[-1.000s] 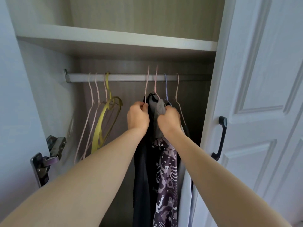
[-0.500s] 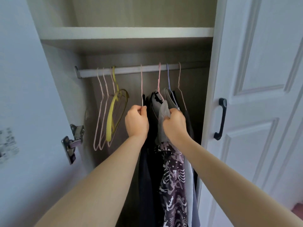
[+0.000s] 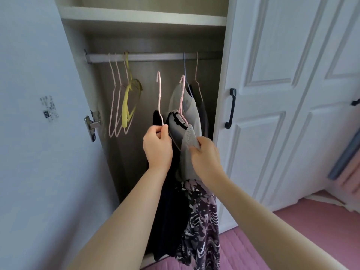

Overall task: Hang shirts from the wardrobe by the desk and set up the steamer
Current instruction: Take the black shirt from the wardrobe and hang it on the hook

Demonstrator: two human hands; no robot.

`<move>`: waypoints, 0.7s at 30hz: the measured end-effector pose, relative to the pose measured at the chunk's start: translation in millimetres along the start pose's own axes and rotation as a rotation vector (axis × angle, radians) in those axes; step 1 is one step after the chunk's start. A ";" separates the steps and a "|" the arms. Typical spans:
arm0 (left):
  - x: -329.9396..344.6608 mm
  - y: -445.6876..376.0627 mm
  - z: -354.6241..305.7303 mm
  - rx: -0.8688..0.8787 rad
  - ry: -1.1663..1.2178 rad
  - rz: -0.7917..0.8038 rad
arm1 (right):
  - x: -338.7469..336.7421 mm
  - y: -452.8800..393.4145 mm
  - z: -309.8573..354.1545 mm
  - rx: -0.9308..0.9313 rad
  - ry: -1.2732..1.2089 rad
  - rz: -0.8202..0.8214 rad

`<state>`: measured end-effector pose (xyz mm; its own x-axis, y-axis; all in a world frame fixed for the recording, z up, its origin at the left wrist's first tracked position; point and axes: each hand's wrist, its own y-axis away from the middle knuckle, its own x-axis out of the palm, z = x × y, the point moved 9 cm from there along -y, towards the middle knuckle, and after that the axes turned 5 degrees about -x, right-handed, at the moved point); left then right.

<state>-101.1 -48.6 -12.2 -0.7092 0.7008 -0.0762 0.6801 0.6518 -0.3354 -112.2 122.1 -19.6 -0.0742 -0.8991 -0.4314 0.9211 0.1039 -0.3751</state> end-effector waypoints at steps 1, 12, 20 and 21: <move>-5.7 12.9 -2.1 -0.008 0.009 0.015 | -6.5 12.9 -1.8 0.025 -0.012 -0.005; -56.1 168.0 -24.5 -0.265 0.306 0.245 | -70.9 159.1 15.9 0.097 -0.101 -0.031; -68.5 251.2 -33.3 -0.497 0.557 0.433 | -101.8 251.2 35.1 0.062 -0.081 0.002; -70.2 261.7 -34.2 -0.538 0.584 0.462 | -104.8 262.8 35.1 0.064 -0.083 0.008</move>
<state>133.0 82.7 -62.5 -0.2390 0.8647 0.4417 0.9710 0.2153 0.1038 151.1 228.7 -44.2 -0.0377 -0.9306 -0.3640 0.9443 0.0860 -0.3176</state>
